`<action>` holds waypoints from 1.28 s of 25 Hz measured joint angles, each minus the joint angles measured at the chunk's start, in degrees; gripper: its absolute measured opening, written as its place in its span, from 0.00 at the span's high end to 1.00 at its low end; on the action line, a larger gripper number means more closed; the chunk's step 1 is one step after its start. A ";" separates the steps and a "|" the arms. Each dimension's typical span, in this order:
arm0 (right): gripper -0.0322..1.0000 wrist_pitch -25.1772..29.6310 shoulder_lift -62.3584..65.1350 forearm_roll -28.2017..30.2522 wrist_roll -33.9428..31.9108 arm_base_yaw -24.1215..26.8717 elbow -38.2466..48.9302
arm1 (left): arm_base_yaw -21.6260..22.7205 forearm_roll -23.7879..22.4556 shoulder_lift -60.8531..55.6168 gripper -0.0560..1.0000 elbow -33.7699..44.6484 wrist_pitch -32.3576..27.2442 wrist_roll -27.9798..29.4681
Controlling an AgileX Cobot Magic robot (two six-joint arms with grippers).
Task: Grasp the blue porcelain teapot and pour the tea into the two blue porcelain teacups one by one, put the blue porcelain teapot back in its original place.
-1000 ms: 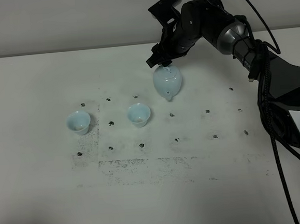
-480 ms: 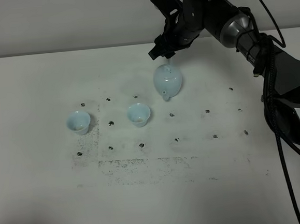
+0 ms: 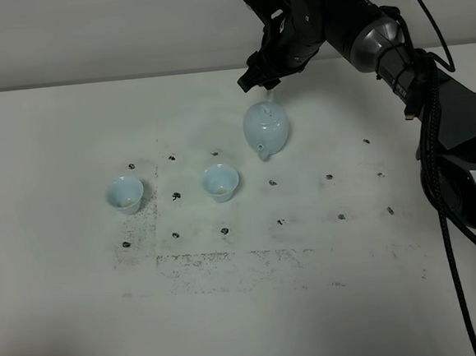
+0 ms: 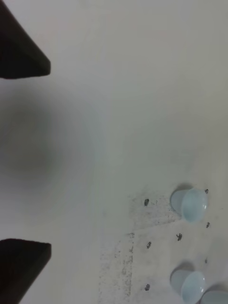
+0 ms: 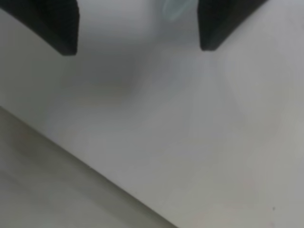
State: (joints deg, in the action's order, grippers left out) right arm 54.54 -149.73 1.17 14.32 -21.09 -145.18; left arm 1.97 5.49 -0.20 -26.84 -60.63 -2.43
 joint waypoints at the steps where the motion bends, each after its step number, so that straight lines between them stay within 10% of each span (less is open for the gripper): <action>1: 0.47 0.00 0.00 0.00 -0.11 0.00 0.00 | 0.00 0.00 0.00 0.32 0.00 0.00 0.00; 32: 0.47 3.61 -2.25 7.09 -2.12 0.00 0.06 | 0.00 0.00 0.00 0.32 0.00 0.00 -0.05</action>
State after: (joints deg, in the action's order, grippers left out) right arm 58.15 -151.98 8.26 12.19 -21.09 -145.12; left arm 1.97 5.49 -0.20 -26.84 -60.63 -2.49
